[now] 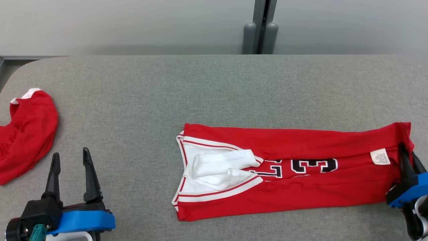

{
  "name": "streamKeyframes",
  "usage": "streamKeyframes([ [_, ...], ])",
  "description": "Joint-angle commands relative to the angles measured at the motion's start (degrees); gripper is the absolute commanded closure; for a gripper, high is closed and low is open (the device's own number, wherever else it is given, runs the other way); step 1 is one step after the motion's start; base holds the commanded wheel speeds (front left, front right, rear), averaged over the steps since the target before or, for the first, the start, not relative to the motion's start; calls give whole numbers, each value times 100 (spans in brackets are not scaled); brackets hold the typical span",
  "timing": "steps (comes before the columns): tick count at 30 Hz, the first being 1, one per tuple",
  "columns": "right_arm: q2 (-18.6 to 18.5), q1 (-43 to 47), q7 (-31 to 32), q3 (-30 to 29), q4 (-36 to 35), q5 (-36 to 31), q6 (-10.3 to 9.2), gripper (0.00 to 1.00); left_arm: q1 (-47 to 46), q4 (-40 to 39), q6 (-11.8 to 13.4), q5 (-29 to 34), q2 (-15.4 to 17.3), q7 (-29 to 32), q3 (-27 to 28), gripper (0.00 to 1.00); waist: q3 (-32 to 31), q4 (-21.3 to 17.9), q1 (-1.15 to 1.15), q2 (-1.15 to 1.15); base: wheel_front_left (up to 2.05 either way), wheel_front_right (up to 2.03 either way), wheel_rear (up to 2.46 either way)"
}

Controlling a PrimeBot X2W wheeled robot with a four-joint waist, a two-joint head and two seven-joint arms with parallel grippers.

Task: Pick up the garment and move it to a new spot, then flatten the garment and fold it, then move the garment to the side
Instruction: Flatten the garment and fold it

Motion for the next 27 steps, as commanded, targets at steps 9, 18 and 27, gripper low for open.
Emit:
streamKeyframes([
  [9,301,99,237,337,-815,-67,0,100,51,27,-114,134,-99,-25,132,0,-68,-64,0,0,0,0,0],
  [18,882,177,552,1245,-1557,-93,0,100,-9,84,-180,178,-144,-25,125,0,-104,2,0,0,0,0,0],
  [27,1194,-89,615,1874,-1683,-72,1,100,-33,103,-205,204,-160,-25,48,0,-72,183,0,0,0,0,0],
])
